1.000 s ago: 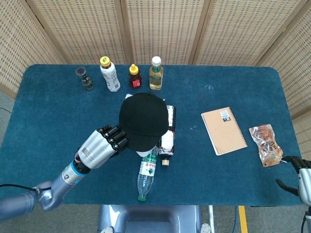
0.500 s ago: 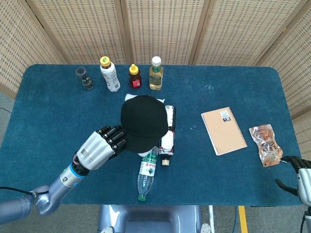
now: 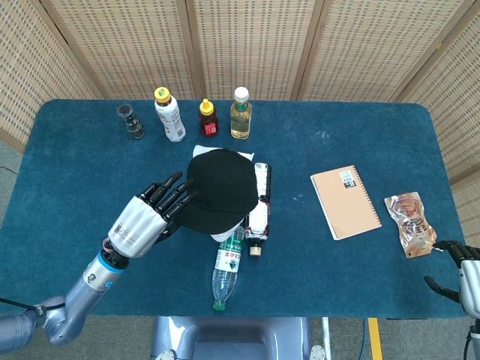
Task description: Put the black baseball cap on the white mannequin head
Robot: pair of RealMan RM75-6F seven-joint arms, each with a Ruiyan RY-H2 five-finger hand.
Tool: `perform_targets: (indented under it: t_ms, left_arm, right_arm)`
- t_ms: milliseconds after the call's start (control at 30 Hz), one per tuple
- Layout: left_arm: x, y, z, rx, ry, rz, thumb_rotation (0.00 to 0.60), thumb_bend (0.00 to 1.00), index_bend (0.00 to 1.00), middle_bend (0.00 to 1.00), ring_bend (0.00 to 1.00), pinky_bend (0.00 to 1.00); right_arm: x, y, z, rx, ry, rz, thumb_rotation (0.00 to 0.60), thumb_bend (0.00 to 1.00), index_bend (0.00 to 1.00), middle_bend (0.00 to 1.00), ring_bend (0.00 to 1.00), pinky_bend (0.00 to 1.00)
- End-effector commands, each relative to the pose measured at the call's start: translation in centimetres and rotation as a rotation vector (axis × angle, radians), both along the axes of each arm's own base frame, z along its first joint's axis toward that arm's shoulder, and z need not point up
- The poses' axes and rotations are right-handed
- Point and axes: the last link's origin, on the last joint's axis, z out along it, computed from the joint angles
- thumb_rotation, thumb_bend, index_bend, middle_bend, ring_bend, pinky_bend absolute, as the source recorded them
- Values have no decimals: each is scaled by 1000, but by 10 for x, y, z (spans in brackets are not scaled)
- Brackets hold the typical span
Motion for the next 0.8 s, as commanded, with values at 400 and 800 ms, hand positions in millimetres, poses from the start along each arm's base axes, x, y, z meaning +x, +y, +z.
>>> perform_targets:
  t_ms: [400,800]
  left_arm:
    - [-37,-22,27,-53,39,205,600,272,150,140,60,350]
    - [-126,-49,77,60,-56,548,600,272,254,140,61,349]
  right_arm:
    - [0,-1,-3,15,-3,-7,600,88,339,382,424,344]
    - [1,-10,-10,43,12,-16,600,89,316,382,415,340]
